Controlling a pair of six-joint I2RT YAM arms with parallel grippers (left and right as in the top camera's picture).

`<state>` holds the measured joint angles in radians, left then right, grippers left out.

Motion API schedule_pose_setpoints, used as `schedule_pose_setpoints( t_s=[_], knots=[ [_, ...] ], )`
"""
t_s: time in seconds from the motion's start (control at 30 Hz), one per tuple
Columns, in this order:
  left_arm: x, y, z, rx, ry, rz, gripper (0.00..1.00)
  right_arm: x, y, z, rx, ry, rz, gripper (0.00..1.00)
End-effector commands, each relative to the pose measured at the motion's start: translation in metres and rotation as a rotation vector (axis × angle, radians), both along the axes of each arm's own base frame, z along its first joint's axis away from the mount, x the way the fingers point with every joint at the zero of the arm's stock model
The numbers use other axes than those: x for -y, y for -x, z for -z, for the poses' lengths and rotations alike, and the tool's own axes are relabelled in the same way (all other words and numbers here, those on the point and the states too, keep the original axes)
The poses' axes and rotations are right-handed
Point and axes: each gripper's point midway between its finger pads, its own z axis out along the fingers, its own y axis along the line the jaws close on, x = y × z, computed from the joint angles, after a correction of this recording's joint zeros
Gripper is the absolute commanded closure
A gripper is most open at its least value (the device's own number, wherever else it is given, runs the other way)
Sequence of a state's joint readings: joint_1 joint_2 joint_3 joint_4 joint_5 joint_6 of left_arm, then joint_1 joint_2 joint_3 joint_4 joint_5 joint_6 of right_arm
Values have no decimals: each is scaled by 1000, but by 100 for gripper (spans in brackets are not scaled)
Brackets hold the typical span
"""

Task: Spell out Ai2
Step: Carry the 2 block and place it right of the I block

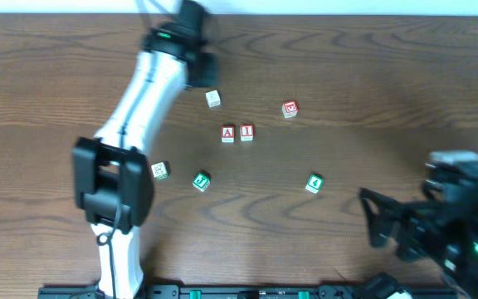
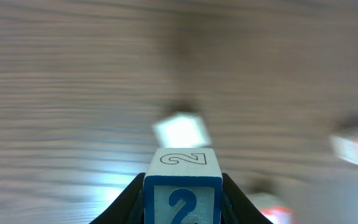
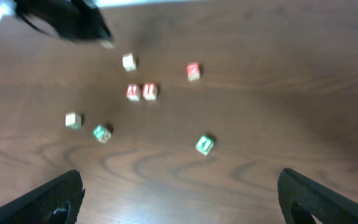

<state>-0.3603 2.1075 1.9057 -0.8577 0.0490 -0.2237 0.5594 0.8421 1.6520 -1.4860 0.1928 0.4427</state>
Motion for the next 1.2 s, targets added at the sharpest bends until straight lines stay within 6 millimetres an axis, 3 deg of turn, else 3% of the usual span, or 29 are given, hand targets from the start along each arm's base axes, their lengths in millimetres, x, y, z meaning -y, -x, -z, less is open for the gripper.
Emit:
schedule_pose_setpoints(
  t_s=[0.0,0.17,0.37,0.57,0.77,1.17],
  knots=[
    [57,19,-4,26,18,32,94,18,7,-19,66,29,44,1],
    [125,49,-10,94,14,53,94,23,16,-18,48,37,41,1],
    [157,77,14,87,36,25,94,22,18,-16,38,32,29,1],
    [144,82,48,44,47,-67,94,20,18,-16,35,27,23,1],
    [131,80,57,56,-4,-66,95,19,19,-16,30,17,23,1],
    [131,90,92,-31,-45,-33,95,15,21,-15,20,-5,8,1]
  ],
)
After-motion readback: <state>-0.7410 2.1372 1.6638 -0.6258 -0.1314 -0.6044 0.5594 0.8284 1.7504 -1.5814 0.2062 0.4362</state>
